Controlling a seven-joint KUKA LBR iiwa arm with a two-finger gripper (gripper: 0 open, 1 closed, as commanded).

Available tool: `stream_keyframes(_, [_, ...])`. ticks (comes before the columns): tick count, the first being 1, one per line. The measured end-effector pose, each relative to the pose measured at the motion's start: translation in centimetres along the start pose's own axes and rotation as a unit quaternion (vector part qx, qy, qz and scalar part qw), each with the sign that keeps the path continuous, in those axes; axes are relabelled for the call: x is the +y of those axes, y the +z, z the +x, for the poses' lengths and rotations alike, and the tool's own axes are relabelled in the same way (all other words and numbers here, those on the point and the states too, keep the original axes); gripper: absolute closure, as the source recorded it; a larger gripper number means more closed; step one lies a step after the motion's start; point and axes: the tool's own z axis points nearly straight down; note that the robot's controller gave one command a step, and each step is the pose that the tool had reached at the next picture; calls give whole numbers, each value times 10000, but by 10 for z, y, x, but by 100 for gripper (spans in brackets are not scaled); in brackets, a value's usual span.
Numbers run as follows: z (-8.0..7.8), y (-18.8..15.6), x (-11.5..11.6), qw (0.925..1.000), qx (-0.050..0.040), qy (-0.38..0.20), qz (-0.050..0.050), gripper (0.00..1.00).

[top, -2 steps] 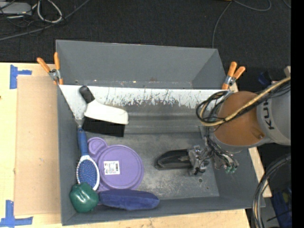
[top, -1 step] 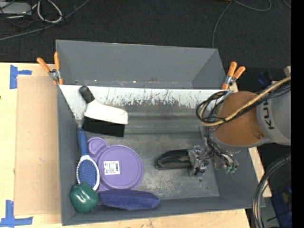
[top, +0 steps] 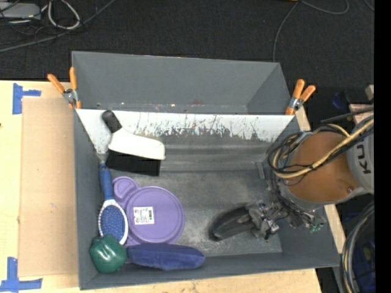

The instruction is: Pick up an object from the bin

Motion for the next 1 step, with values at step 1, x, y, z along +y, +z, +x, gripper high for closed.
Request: stream_keyframes(1, [-22, -9, 2, 9934, 41, 1145, -11, 0])
